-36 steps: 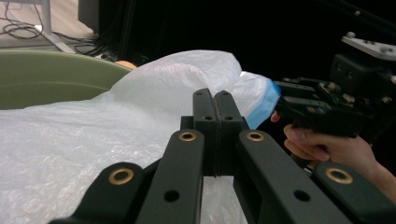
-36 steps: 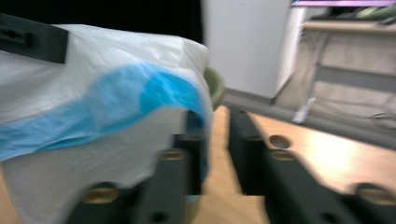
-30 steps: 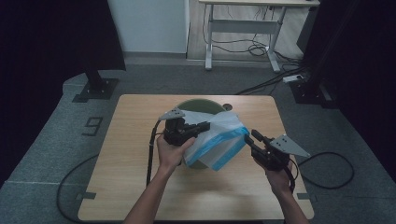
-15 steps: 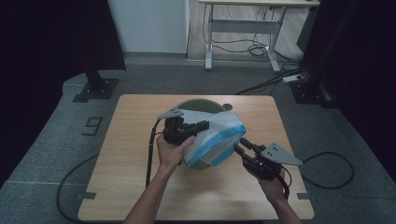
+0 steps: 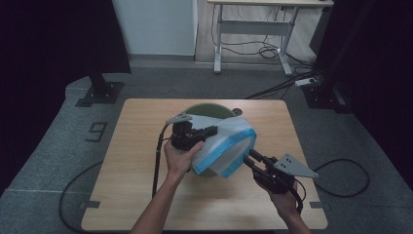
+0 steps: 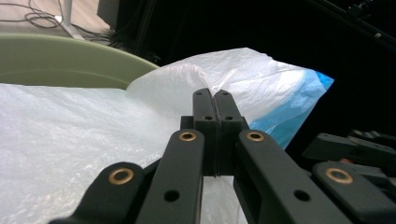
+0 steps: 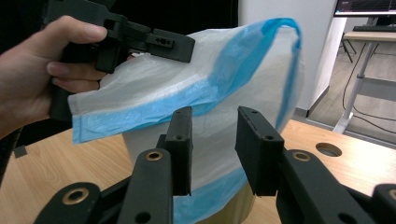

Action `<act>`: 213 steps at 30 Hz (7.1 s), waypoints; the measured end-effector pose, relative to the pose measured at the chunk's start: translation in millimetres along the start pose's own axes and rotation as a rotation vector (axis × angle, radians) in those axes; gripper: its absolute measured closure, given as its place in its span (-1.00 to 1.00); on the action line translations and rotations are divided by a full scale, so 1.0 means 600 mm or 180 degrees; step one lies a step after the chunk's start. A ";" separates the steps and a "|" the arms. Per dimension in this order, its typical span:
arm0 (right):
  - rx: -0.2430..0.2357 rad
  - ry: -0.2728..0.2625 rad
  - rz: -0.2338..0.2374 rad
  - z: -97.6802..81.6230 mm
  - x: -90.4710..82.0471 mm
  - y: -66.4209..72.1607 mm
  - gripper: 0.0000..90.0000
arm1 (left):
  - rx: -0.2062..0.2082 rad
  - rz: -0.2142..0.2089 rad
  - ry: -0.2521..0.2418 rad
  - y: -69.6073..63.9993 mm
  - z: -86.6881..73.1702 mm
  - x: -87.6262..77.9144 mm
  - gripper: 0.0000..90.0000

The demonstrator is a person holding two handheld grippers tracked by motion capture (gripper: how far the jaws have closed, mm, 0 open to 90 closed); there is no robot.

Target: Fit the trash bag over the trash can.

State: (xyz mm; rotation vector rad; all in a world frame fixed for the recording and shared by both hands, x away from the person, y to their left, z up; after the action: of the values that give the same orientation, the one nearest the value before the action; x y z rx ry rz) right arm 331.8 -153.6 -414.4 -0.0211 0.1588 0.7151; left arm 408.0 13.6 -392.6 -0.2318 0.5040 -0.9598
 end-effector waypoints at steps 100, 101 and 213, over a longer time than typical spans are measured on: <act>-0.0092 0.0159 -0.0252 0.010 0.057 -0.088 0.97 | -0.0067 0.0164 -0.0479 0.060 0.024 -0.076 0.99; -0.0086 0.0155 -0.0263 0.010 0.055 -0.089 0.97 | -0.0080 0.0171 -0.0506 0.063 0.025 -0.081 0.99; -0.0367 0.0401 0.0060 0.019 0.102 -0.085 0.97 | 0.0440 0.0331 0.0039 0.051 -0.020 -0.126 0.99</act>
State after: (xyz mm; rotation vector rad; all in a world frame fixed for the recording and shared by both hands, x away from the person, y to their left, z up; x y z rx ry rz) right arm 412.5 -151.5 -414.3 -0.1751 0.2385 0.7414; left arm 388.5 93.5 -391.8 -0.0746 0.4545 -0.8909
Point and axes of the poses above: each handheld gripper's, and its own axes: x roughly forward along the jaws, z roughly out of its top, y roughly to its left, the point moved 8 cm from there along x, roughly forward along the jaws, and after that the axes turned 1 degree about z, right-handed, at the moved point
